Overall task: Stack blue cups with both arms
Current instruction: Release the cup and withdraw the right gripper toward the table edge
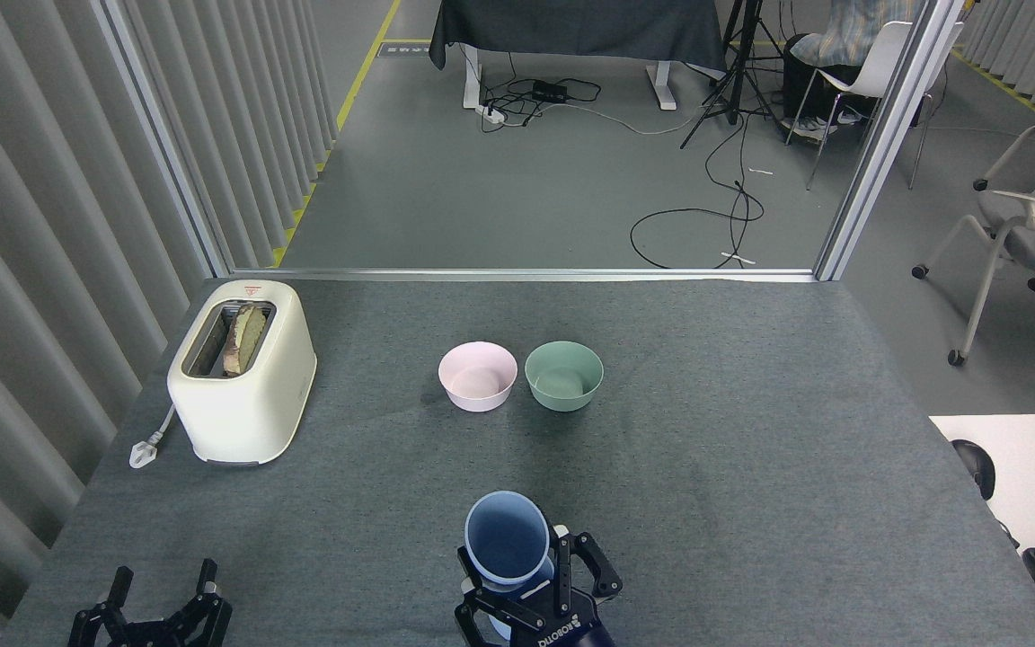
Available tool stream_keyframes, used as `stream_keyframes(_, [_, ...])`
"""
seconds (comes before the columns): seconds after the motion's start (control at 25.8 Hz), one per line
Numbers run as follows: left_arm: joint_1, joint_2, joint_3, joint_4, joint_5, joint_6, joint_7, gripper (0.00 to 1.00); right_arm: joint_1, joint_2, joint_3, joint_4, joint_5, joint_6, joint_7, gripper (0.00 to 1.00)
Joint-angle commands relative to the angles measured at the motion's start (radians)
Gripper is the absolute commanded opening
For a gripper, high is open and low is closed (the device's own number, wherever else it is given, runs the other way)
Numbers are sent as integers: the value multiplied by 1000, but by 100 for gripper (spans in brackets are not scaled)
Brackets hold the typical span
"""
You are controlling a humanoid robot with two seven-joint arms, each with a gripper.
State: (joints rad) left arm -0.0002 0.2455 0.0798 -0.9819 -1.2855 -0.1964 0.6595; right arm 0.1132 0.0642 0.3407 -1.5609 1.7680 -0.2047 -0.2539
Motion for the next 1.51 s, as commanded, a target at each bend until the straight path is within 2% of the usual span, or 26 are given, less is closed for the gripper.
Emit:
stream_keyframes(0.0, [-3, 0, 0, 3, 0, 0, 0, 99, 2, -1, 1, -1, 1, -1, -1, 39])
stream_keyframes(0.35, [-6, 0, 0, 6, 0, 0, 0, 99, 10, -1, 0, -10, 1, -1, -4, 39])
stream_keyframes(0.39, [-7, 0, 0, 6, -2, 0, 0, 99, 10, 0, -2, -10, 1, 2, -4, 49])
stream_keyframes(0.47, [-10, 1, 0, 6, 0, 0, 0, 99, 10, 0, -2, -15, 1, 4, -4, 96])
stream_keyframes(0.5, [-9, 1, 0, 8, 0, 0, 0, 99, 10, 0, -2, -16, -1, 4, -4, 99])
stream_keyframes(0.93, [-10, -2, 0, 5, -3, 0, 0, 99, -10, 5, -39, -38, -4, 22, -7, 100])
stream_keyframes(1.01, [-10, -2, 0, 2, -2, 0, 0, 99, -44, 5, -126, -62, -13, 73, -8, 100])
stream_keyframes(1.12, [-10, -3, 0, -3, -2, 0, 0, 99, -33, -47, -342, -70, -108, 31, -7, 100])
stream_keyframes(1.2, [-10, -5, 0, -6, -2, -5, -1, 99, 52, -127, -479, -33, -203, -56, -27, 100])
stream_keyframes(1.24, [-9, -5, 0, -9, -2, -6, 0, 99, 112, -142, -520, -4, -239, -79, -57, 100])
stream_keyframes(1.36, [5, 1, -2, -47, -3, -28, -1, 99, 223, -139, -566, 19, -248, -82, -180, 100])
stream_keyframes(1.47, [20, 3, -2, -67, -3, -58, -1, 99, 304, -147, -589, 16, -254, -70, -199, 100])
